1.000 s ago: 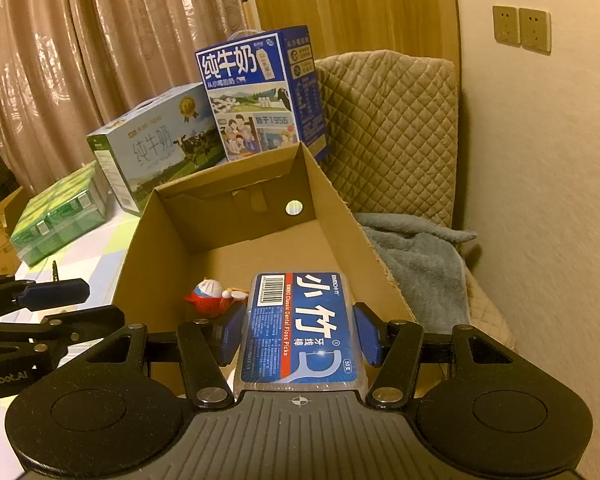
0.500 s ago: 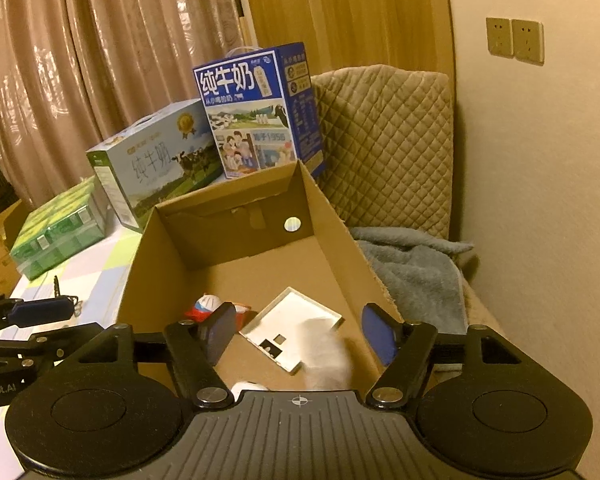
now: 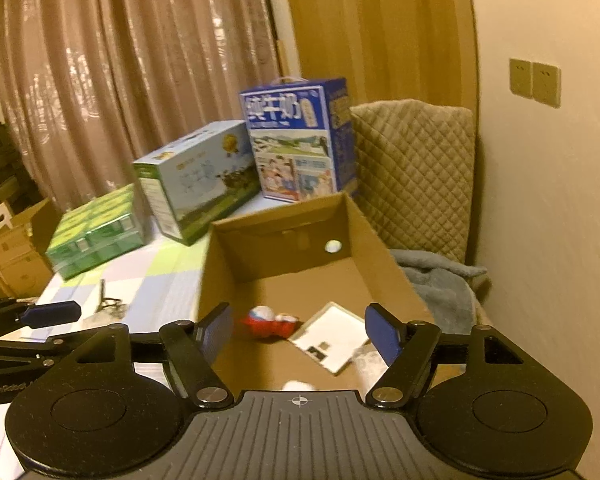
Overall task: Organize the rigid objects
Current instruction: 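Move both tools back toward the plugs on the table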
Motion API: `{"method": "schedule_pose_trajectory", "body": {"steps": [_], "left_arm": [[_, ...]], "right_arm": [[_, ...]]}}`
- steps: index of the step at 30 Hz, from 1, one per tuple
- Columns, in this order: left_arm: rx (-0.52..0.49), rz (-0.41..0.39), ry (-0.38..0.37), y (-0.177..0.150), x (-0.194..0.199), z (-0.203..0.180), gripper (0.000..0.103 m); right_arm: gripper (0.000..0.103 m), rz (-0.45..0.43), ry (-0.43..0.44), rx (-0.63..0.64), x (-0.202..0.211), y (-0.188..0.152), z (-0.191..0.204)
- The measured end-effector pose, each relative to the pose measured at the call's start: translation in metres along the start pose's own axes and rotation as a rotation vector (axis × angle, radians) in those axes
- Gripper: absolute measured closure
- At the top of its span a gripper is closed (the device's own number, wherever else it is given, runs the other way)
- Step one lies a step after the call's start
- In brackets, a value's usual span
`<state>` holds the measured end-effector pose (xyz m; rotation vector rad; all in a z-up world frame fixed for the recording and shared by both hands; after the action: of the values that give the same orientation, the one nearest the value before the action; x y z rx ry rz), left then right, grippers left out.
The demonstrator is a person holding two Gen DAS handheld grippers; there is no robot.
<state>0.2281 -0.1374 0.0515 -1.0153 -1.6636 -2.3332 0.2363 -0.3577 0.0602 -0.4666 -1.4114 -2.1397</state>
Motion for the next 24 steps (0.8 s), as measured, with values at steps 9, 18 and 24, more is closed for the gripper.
{"method": "schedule_pose_trajectory", "body": {"steps": [9, 18, 24], "left_arm": [[0.037, 0.006, 0.074, -0.024, 0.048, 0.039, 0.044], [0.077, 0.016, 0.150, -0.050, 0.086, 0.083, 0.035], [0.110, 0.033, 0.187, -0.070, 0.097, 0.108, 0.032]], "right_arm": [[0.031, 0.032, 0.046, 0.074, 0.011, -0.022, 0.066], [0.030, 0.072, 0.088, 0.133, 0.004, -0.048, 0.120], [0.030, 0.108, 0.108, 0.153, -0.010, -0.064, 0.143]]}}
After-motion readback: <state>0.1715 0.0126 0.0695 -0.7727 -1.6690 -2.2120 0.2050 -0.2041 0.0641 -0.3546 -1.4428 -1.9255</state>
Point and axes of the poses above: each gripper's, at about its wrist camera, not at the fingertips, and x roughly against the way its jaws point, z to its left, y to its top, the point moved 5 cm from there along -x, roughly the way its jaws point, and after that the axes turned 13 degrees about -x, right-handed, at the moved point
